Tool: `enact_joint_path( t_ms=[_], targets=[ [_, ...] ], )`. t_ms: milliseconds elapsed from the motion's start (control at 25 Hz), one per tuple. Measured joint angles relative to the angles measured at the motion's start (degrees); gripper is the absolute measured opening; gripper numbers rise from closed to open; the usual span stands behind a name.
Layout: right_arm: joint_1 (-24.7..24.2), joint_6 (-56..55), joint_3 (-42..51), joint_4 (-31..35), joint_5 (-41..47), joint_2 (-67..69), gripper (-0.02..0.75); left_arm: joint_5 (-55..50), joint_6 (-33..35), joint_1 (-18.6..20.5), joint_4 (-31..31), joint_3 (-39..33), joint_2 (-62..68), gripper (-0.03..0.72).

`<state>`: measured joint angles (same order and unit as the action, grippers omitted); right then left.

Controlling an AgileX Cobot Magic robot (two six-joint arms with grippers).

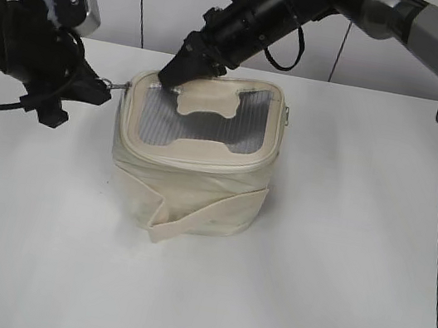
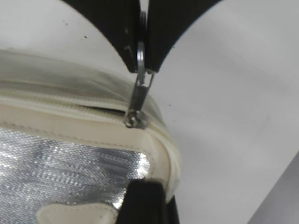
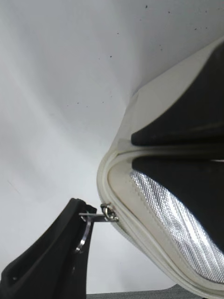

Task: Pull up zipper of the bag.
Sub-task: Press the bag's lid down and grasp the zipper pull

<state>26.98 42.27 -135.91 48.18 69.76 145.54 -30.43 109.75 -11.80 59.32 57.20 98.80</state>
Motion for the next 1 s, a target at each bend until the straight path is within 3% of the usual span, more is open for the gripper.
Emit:
enact_joint_path(
  t_ms=[240, 720, 1000],
  targets=[
    [0.0, -0.4, 0.0, 0.0, 0.0, 0.0, 0.050, -1.9, -8.3, -1.8, -7.3, -1.6, -1.5, 0.006],
    [0.0, -2.3, 0.0, 0.0, -0.2, 0.0, 0.050, 0.3, -9.5, -3.2, -5.6, -9.9, -9.7, 0.006],
    [0.0, -3.2, 0.0, 0.0, -0.4, 0.0, 0.050, -0.7, -11.0, -10.1, -5.4, -14.7, -12.3, 0.007]
  ],
)
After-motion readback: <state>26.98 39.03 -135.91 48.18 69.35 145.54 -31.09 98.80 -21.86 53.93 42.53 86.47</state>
